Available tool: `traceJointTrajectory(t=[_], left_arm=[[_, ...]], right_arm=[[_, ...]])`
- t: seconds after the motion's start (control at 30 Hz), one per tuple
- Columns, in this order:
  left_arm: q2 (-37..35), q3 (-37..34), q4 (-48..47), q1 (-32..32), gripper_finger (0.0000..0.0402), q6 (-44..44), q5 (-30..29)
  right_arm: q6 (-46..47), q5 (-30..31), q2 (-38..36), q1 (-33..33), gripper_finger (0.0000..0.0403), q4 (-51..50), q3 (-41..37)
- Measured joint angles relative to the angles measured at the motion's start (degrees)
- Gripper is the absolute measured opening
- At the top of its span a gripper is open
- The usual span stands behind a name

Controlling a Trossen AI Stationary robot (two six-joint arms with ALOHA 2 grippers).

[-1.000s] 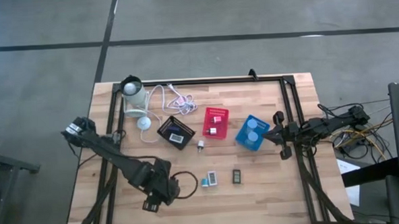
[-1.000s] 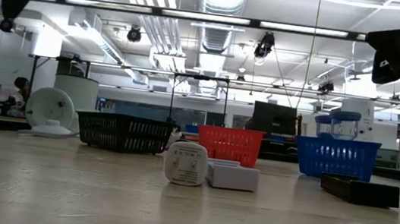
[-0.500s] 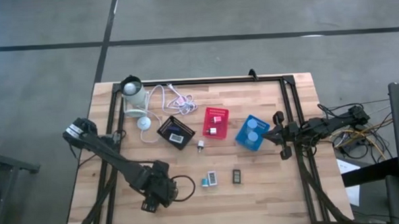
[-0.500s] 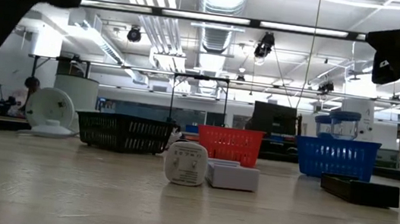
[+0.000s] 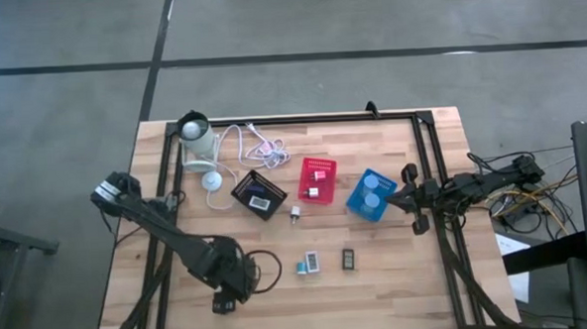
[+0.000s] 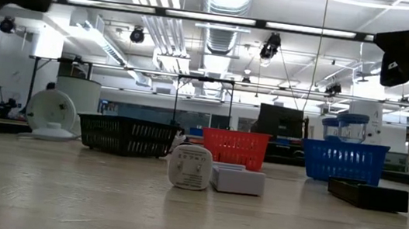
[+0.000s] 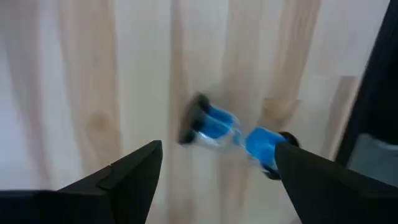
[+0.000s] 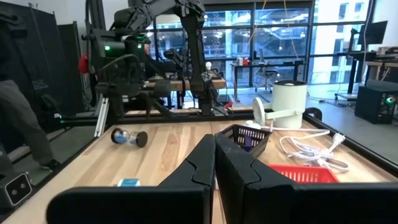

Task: Pick & Place Office items
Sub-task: Put the black hourglass into the blue basket

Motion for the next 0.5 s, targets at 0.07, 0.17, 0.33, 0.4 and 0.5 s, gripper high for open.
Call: traceJointTrajectory(t=[0.07,0.17,0.33,0.4,0.5], left_arm=[[0.00,-0.66,1.15,-1.23,0.0317,-4.12,0.54],[-0.04,-2.62,4.47,-3.02,0.0316,-9.77,0.96],[-0.15,-5.75,8.57,-4.92,0.0316,-19.27,0.91],[-0.32,-6.69,9.71,-5.13,0.0316,-23.22,0.91],[-0.33,-7.76,12.41,-5.06,0.0316,-29.91,-0.22]], right_arm=[[-0.02,-0.02,0.14,-0.01,0.0008,-0.08,0.00],[-0.05,-0.03,0.12,0.01,0.0008,-0.09,0.00],[-0.11,-0.02,0.08,0.01,0.0008,-0.11,0.00],[-0.23,-0.03,0.06,-0.01,0.0008,-0.09,0.00],[-0.49,-0.04,0.08,0.00,0.0008,0.07,0.00]])
